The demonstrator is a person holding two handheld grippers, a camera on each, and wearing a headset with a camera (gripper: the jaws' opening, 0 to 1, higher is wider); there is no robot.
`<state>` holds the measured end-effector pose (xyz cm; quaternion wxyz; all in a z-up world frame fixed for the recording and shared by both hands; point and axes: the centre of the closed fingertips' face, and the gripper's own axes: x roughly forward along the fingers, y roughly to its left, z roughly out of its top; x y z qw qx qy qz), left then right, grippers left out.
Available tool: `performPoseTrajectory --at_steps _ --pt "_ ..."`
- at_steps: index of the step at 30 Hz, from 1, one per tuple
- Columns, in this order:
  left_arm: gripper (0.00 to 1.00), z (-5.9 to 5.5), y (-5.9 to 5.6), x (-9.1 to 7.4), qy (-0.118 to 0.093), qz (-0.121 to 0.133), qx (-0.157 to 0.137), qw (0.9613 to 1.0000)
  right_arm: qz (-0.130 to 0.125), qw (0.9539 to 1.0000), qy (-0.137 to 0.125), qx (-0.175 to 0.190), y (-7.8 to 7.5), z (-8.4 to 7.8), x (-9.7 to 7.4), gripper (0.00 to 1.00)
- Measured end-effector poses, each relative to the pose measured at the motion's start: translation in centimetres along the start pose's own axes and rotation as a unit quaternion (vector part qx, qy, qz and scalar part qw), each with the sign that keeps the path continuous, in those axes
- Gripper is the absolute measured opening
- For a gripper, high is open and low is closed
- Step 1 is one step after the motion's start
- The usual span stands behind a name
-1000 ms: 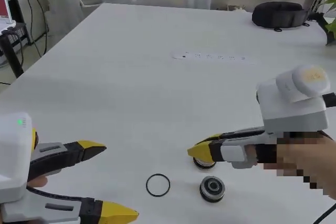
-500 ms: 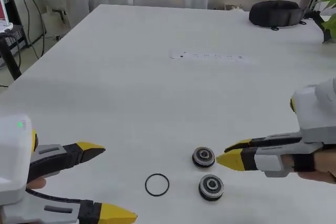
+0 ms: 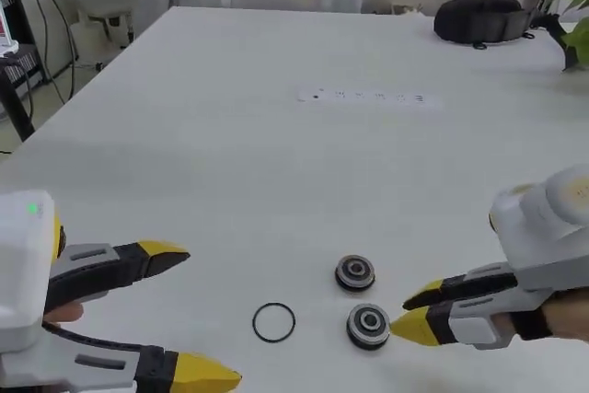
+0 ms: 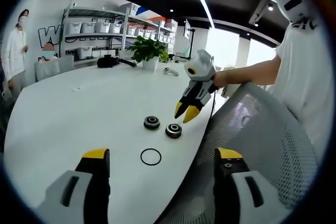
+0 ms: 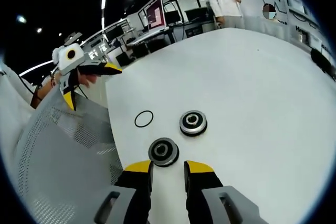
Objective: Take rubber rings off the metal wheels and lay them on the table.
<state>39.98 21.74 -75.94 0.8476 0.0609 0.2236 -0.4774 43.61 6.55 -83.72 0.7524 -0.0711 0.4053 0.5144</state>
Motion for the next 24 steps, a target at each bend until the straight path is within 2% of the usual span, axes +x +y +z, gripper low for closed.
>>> performPoseTrajectory --at_steps 2,5,9,13,18,22,24 --pt "0.80 0.9 -0.3 0.1 -0.009 -0.012 -0.005 0.9999 0.002 1.0000 0.004 -0.002 0.1 -0.2 0.1 0.21" --pt "0.80 2.2 -0.3 0.0 -0.021 -0.017 0.003 0.9996 0.005 0.9999 0.008 -0.006 0.1 -0.5 0.3 0.21" --pt "0.80 3.3 -0.2 0.2 -0.019 -0.021 0.024 0.9993 0.006 0.9999 0.011 -0.010 0.0 -0.6 0.4 0.22" --pt "0.80 4.6 -0.5 0.4 -0.013 -0.035 0.050 0.9980 0.008 0.9999 0.008 -0.009 0.1 -0.6 0.5 0.22" --pt "0.79 6.4 -0.3 1.1 -0.010 -0.040 0.088 0.9953 0.010 0.9999 0.006 -0.011 0.1 -0.5 0.6 0.22" --pt "0.77 8.0 -0.8 2.0 -0.021 -0.050 0.105 0.9930 0.008 0.9999 0.005 -0.014 0.0 -0.6 0.7 0.24" --pt "0.76 9.0 -1.2 2.6 -0.032 -0.059 0.124 0.9901 0.009 0.9999 0.005 -0.014 0.0 -0.7 0.8 0.25"
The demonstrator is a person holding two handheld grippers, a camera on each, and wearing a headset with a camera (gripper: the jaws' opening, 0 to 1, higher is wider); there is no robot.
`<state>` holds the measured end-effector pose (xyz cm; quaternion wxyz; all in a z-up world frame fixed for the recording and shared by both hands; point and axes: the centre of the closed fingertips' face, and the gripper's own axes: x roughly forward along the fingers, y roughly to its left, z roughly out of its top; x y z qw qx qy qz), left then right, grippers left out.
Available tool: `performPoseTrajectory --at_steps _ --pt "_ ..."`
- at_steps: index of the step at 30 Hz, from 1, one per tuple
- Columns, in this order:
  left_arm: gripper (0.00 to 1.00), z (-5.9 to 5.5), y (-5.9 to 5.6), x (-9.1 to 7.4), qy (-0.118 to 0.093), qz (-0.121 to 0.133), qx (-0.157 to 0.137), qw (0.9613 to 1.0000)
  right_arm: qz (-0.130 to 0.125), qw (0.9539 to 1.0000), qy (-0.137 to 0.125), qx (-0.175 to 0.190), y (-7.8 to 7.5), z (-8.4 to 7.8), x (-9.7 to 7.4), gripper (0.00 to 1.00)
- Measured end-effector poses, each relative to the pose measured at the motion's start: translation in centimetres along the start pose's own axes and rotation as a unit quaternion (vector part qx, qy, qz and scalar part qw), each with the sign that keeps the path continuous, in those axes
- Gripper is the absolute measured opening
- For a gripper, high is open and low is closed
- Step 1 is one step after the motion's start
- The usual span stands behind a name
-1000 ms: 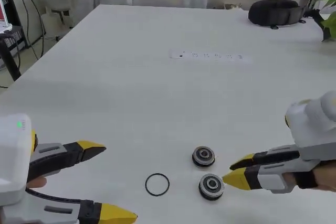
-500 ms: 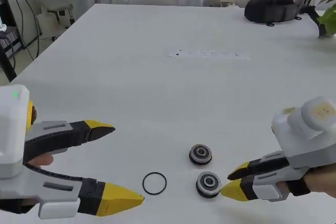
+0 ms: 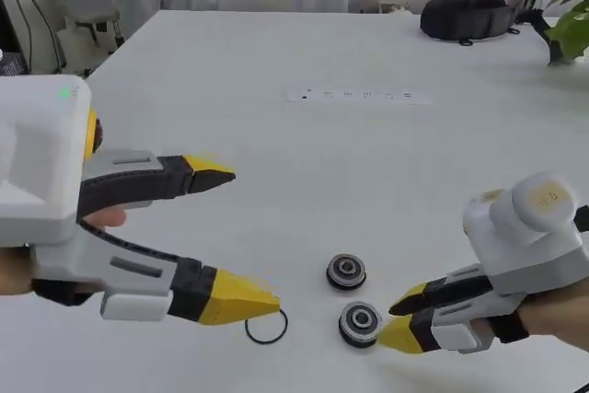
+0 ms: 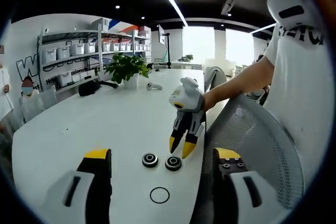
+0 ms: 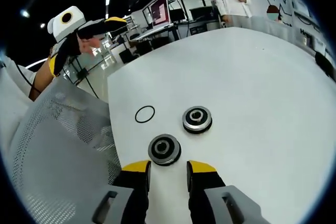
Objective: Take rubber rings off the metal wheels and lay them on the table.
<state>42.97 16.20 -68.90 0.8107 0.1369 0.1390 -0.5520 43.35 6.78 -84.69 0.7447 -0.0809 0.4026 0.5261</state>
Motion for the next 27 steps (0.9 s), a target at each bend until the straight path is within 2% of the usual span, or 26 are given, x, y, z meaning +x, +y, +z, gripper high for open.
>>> performPoseTrajectory --at_steps 1,5,10,13,14,18,21,24,27 --pt "0.75 0.6 0.1 0.4 -0.007 -0.001 0.005 1.0000 0.001 1.0000 0.000 0.000 0.0 0.0 0.0 0.25" --pt "0.73 1.5 0.5 1.6 -0.009 -0.005 0.017 0.9998 0.004 1.0000 0.000 -0.006 0.2 -0.1 0.1 0.26" --pt "0.70 1.9 0.3 3.7 -0.005 -0.026 0.049 0.9984 0.009 0.9999 -0.002 -0.009 0.3 0.0 0.3 0.27" --pt "0.68 1.3 0.5 5.0 0.004 -0.030 0.062 0.9976 0.010 0.9999 -0.001 -0.013 0.4 0.0 0.4 0.27" --pt "0.68 0.9 0.6 5.6 0.013 -0.032 0.062 0.9975 0.010 0.9999 0.000 -0.014 0.4 0.0 0.4 0.27" --pt "0.67 0.2 0.3 7.4 0.019 -0.045 0.080 0.9956 0.008 0.9998 -0.001 -0.016 0.3 0.0 0.4 0.27" --pt "0.63 -0.5 0.0 8.7 0.026 -0.047 0.077 0.9956 0.006 0.9999 -0.002 -0.014 0.2 -0.1 0.4 0.27" --pt "0.61 -1.1 -0.7 9.5 0.021 -0.053 0.075 0.9956 0.007 0.9998 -0.003 -0.016 0.2 -0.1 0.4 0.27" --pt "0.59 -2.1 -1.3 10.3 0.015 -0.058 0.065 0.9961 0.011 0.9998 -0.004 -0.018 0.3 -0.1 0.6 0.27"
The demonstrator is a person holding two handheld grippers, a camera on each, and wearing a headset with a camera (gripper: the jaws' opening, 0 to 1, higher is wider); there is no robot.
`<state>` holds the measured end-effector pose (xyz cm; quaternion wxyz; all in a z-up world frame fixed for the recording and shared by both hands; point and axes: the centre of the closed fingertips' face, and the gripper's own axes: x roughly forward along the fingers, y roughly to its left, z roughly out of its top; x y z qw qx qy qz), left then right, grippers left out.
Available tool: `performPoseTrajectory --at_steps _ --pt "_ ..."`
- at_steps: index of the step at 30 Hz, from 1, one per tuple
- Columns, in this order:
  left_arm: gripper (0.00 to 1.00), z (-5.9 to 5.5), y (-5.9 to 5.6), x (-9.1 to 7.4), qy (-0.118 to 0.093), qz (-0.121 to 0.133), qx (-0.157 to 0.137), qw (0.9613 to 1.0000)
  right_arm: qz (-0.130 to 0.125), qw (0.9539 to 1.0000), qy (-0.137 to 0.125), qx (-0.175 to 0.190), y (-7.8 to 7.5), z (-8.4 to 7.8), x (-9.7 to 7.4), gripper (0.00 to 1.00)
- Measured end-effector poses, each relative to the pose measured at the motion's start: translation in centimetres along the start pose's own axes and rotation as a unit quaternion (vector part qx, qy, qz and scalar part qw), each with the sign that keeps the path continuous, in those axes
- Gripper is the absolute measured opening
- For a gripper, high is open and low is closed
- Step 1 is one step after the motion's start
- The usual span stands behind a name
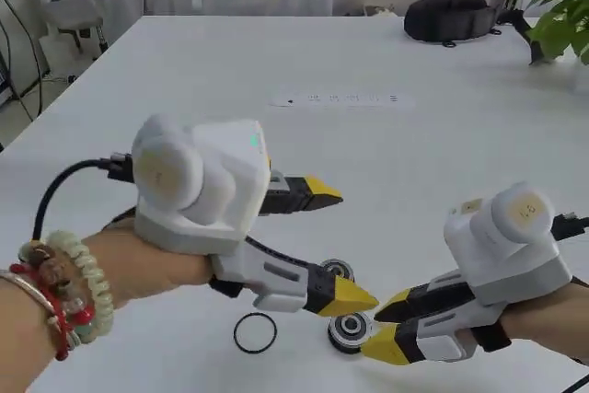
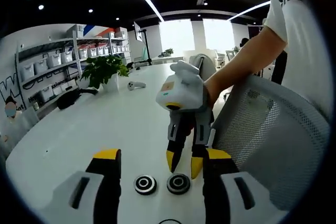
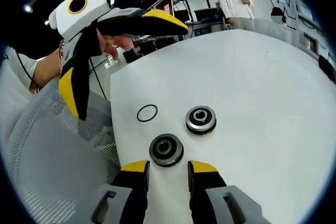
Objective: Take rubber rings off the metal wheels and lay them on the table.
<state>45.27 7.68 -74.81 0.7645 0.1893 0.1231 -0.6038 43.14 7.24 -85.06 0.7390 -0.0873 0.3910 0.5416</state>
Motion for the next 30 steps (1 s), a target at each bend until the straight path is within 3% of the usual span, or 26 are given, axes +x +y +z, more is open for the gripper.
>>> performPoseTrajectory --at_steps 5,11,17,22,26,30 --pt "0.46 -2.2 -0.1 0.8 0.003 0.014 -0.025 0.9996 0.001 0.9998 0.005 -0.017 0.1 -0.3 0.3 0.27" --pt "0.41 -3.4 -0.8 1.4 0.015 0.002 -0.017 0.9997 0.003 0.9994 0.000 -0.034 0.3 0.0 0.4 0.28" --pt "0.39 -5.9 -1.3 2.0 0.045 -0.008 -0.018 0.9988 -0.002 0.9985 -0.002 -0.055 0.2 0.1 0.5 0.27" --pt "0.29 -6.7 -0.8 2.3 0.037 0.000 -0.054 0.9978 -0.004 0.9982 -0.007 -0.059 0.1 0.3 0.4 0.26" --pt "0.28 -7.4 -0.6 2.3 0.042 0.007 -0.064 0.9970 -0.004 0.9980 -0.004 -0.063 0.1 0.2 0.4 0.26" --pt "0.25 -7.7 -1.3 2.6 0.048 -0.003 -0.060 0.9970 -0.003 0.9978 0.000 -0.067 0.1 0.1 0.5 0.25"
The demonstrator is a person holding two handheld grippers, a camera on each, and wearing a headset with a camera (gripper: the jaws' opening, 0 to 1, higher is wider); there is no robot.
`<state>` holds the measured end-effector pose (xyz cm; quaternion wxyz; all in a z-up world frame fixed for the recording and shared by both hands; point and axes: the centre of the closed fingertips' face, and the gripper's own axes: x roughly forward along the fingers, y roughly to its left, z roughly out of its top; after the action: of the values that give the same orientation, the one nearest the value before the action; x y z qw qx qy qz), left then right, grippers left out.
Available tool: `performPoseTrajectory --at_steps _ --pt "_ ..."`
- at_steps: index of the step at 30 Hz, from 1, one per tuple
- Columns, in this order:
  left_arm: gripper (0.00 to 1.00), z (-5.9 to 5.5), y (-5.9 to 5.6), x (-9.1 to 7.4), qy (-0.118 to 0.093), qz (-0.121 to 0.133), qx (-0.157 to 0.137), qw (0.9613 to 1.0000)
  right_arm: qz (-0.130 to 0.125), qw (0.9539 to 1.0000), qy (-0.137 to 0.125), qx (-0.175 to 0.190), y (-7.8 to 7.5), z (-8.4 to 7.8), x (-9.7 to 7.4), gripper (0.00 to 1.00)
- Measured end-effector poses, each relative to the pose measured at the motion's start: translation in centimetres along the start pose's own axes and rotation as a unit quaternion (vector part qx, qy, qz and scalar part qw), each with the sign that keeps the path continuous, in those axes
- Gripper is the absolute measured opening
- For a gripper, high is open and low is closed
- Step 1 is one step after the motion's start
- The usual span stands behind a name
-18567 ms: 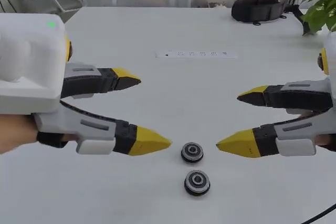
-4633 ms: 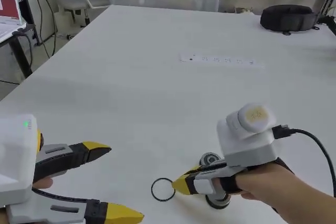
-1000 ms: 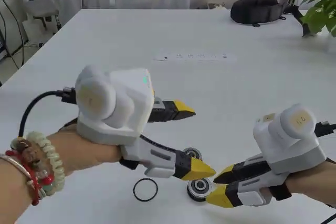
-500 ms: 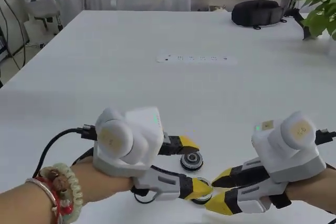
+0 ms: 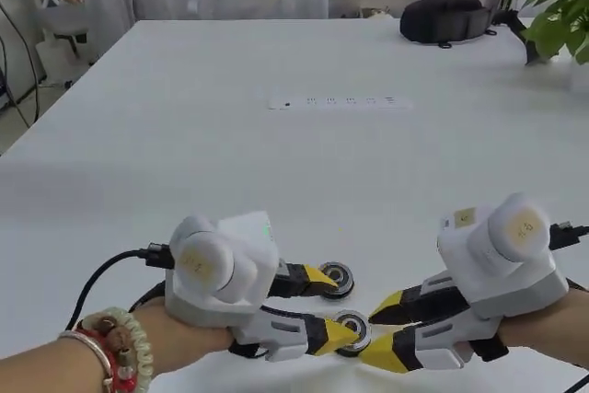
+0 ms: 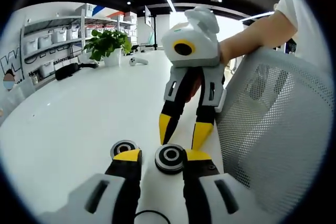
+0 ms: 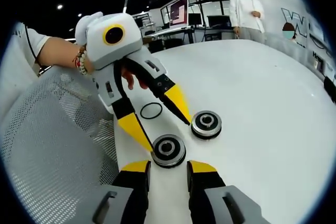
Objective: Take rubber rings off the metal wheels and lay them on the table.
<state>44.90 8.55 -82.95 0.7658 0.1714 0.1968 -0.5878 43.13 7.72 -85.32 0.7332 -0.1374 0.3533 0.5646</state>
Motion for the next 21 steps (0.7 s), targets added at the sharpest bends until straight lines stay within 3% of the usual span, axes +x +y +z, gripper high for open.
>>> performPoseTrajectory --at_steps 9,14,21 --pt "0.20 0.2 -1.6 0.8 0.002 -0.025 0.013 0.9996 -0.003 1.0000 0.005 -0.008 -0.1 -0.2 0.0 0.24" --pt "0.18 -0.2 -1.5 0.8 0.010 -0.021 0.023 0.9995 -0.002 0.9999 0.004 -0.016 0.0 -0.1 0.0 0.23" --pt "0.15 -0.2 -1.4 0.8 0.006 -0.019 0.014 0.9997 -0.006 0.9998 0.007 -0.016 -0.1 -0.2 0.1 0.21"
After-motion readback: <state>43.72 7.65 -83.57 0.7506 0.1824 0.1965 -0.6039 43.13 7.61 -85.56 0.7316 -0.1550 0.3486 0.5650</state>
